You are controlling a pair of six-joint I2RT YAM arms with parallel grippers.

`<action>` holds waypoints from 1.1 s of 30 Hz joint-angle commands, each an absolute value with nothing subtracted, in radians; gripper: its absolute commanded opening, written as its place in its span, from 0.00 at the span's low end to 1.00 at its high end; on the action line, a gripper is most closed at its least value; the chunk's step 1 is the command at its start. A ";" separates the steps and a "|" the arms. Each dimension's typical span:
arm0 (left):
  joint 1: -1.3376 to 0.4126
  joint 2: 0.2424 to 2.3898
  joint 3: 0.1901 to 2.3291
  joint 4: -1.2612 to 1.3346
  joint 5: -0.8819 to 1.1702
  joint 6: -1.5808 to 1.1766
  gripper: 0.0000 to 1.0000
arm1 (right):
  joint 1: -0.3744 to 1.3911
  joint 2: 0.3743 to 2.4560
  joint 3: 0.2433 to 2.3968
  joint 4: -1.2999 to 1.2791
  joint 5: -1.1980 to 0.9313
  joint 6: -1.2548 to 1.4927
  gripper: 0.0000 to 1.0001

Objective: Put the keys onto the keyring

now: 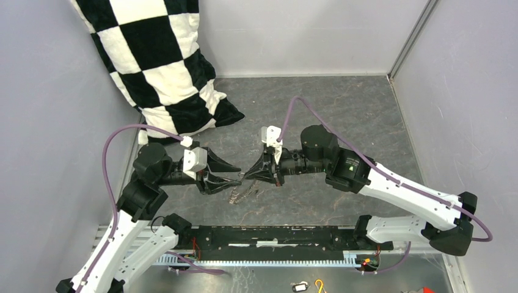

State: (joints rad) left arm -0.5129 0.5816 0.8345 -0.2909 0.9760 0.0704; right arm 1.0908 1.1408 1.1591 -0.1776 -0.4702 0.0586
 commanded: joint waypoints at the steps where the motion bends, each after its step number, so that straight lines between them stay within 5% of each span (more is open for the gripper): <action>1: -0.516 0.626 0.926 -0.433 1.007 0.233 0.46 | 1.089 1.178 1.267 -0.364 -0.485 -0.033 0.01; 33: -0.516 0.798 1.086 -0.832 1.103 0.669 0.13 | 1.093 1.386 1.559 -0.666 -0.536 -0.108 0.01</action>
